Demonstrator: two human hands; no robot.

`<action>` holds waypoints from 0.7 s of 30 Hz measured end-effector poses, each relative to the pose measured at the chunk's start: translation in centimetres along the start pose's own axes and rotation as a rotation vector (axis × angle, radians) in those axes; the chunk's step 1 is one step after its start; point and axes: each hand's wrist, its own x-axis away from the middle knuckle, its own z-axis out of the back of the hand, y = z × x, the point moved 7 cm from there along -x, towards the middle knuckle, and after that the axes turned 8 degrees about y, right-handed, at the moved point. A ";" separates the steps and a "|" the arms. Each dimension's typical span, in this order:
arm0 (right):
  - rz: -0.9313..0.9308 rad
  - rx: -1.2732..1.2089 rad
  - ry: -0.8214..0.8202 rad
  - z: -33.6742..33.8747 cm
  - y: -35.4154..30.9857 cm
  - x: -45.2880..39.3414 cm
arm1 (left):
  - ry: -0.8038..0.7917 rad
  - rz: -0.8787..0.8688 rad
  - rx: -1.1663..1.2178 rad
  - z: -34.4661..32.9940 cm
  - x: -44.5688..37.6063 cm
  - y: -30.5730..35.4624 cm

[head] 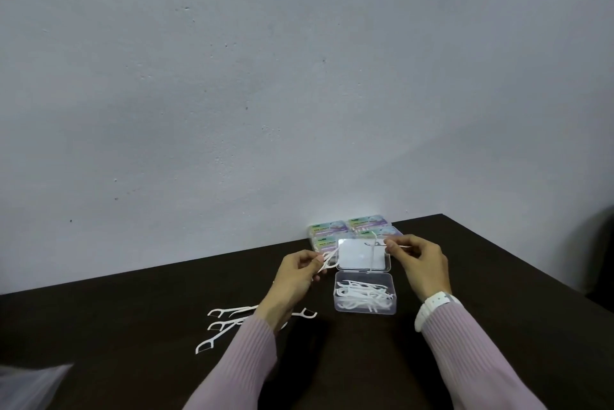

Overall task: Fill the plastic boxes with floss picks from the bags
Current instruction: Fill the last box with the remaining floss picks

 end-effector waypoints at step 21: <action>0.025 -0.061 -0.023 0.2 -0.5 -0.3 | 0.113 -0.447 -0.374 -3.7 1.3 4.4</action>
